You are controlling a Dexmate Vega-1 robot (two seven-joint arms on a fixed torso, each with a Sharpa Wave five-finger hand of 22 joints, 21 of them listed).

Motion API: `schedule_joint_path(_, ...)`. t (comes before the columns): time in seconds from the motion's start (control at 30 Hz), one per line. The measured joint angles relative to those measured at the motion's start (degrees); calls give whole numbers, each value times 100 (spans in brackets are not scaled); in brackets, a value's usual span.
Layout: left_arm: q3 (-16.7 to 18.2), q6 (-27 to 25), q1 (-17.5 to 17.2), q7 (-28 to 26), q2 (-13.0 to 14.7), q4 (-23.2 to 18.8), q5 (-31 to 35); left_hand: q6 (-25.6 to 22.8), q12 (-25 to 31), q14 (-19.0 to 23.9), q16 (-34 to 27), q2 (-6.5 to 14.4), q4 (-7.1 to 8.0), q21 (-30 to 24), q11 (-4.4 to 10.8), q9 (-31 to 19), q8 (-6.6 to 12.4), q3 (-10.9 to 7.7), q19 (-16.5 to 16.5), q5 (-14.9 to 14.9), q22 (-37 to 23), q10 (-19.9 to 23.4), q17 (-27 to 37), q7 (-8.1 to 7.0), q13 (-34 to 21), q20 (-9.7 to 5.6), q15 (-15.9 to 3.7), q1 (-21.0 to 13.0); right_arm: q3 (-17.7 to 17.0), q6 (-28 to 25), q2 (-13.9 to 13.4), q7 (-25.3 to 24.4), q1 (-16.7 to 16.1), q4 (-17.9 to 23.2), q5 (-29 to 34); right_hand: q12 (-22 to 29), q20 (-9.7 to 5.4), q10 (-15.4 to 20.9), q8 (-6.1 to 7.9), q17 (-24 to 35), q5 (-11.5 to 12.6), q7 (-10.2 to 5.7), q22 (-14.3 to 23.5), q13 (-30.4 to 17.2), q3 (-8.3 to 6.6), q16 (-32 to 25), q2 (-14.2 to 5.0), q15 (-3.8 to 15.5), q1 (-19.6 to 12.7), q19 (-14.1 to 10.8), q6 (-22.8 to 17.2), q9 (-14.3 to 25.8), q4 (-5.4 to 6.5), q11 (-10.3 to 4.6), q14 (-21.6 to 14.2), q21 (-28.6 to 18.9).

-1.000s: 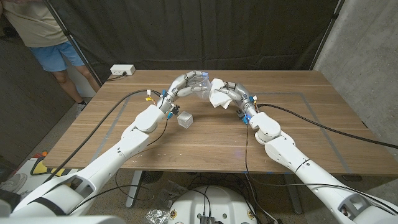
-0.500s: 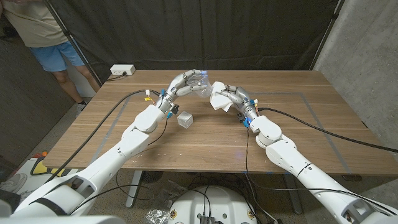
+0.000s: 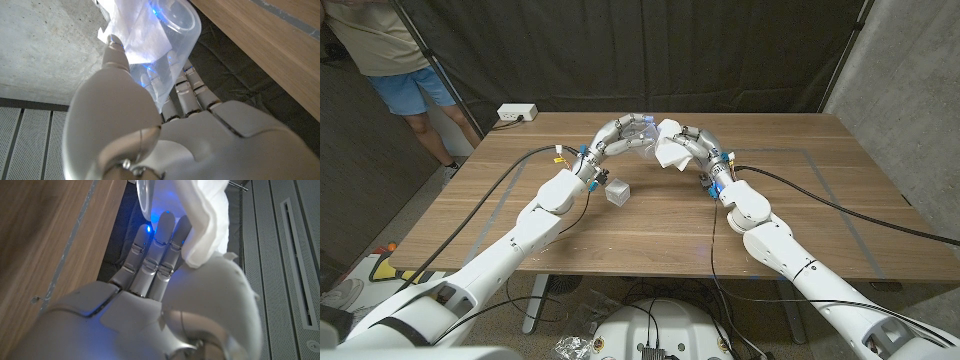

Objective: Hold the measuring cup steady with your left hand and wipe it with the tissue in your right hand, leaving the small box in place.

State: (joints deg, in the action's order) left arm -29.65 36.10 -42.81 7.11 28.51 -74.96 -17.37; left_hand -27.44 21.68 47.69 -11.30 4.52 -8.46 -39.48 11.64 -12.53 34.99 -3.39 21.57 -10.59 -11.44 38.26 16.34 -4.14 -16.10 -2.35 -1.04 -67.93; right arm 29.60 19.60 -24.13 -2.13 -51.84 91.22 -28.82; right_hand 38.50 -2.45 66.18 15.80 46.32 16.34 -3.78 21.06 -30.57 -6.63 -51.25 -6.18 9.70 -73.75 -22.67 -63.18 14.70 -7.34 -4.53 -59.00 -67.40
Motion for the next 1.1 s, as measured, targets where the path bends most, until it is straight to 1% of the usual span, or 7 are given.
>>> schedule_joint_path(0.3,-29,-58,26,73,-13,49,-62,0,0,0,-1,0,1,-44,-1,0,0,1,-11,0,-1,-1,2,-1,0,-11,-1,0,82,239,243,32,170,-187,99,0,0,22,-33,23,3,10,-84,-14,0,47,15,10,-15,0,-31,0,0,22,-49,-45)
schedule_joint_path(0.43,-37,-71,29,104,-17,57,-88,1,0,1,-1,0,1,-44,-2,0,0,1,-11,0,-1,-1,4,-2,0,-11,-1,0,118,289,343,-6,252,-258,168,-42,0,22,-50,27,45,10,-130,-17,1,48,15,10,-15,0,-31,0,-1,22,-50,-88)
schedule_joint_path(0.5,-39,-73,29,111,-20,62,-97,2,0,1,0,0,1,-44,-9,0,0,1,-11,0,-1,-9,4,-2,0,-11,-1,0,132,326,379,-43,280,-286,229,-43,0,21,-51,27,45,10,-152,-17,48,48,15,9,-15,-1,-31,-2,-14,22,-50,-88)
schedule_joint_path(0.63,-39,-73,28,112,-20,62,-108,2,0,1,1,0,1,-44,-10,0,0,1,-11,0,-1,-9,4,-2,1,-11,-1,0,162,358,452,-105,333,-334,313,-44,0,21,-66,42,45,11,-185,-17,56,89,15,9,-15,-1,-93,-14,-8,22,-50,-133)
schedule_joint_path(0.83,-27,-74,-5,95,-3,24,-108,2,0,1,10,0,-23,-44,-11,0,0,-23,-11,0,-1,-9,4,-3,1,-11,-2,0,186,361,523,-202,354,-368,385,-44,0,39,-83,54,45,12,-264,-17,55,89,15,9,-15,-1,-95,-22,-8,29,-50,-178)
schedule_joint_path(0.9,-21,-74,-12,90,-1,12,-108,3,0,1,13,0,-23,-63,-11,0,0,-23,-15,0,-1,-8,4,-3,1,-7,-2,0,189,361,536,-233,354,-368,395,-59,0,72,-84,53,45,18,-288,-17,55,89,15,9,-15,-1,-101,-22,-8,10,-50,-177)
schedule_joint_path(1.1,-6,-65,-27,73,1,-9,-101,3,0,1,23,0,-23,-89,-13,0,0,-22,-31,0,-1,-8,4,-4,1,10,-2,0,189,310,575,-373,287,-336,415,-89,0,72,-94,62,45,19,-325,-16,55,131,15,22,-15,-1,-100,-22,-8,10,-85,-220)
